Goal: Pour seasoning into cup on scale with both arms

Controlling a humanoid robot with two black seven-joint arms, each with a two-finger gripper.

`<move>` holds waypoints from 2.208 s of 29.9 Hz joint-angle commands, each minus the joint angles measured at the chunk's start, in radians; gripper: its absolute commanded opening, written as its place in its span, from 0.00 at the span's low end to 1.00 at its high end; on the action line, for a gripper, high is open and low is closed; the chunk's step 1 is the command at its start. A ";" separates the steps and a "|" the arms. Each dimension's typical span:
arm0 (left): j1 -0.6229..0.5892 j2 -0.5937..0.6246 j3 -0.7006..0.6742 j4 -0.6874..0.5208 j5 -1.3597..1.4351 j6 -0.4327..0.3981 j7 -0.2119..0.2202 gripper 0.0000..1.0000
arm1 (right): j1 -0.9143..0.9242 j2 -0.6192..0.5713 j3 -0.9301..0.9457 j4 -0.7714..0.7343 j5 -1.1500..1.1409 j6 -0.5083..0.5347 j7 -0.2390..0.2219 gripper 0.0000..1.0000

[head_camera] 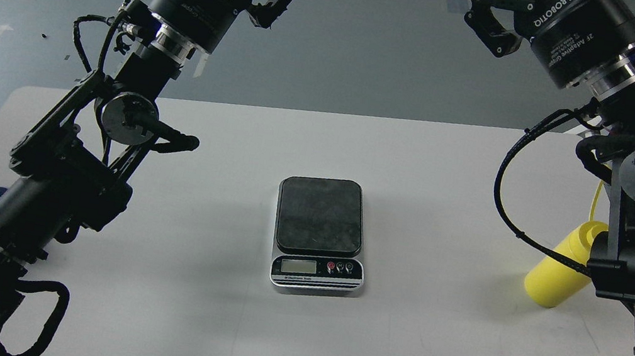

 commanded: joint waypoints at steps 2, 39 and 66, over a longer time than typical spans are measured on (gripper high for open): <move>-0.001 0.001 0.000 0.000 0.002 0.000 0.002 0.98 | 0.000 0.000 0.002 0.000 0.000 0.000 0.000 1.00; -0.011 0.041 0.002 -0.009 0.025 0.000 0.002 0.98 | -0.008 0.000 0.002 0.003 0.003 0.000 0.003 1.00; -0.014 0.034 0.002 -0.011 0.026 0.000 0.003 0.98 | -0.010 0.000 0.002 0.002 0.002 -0.002 0.003 1.00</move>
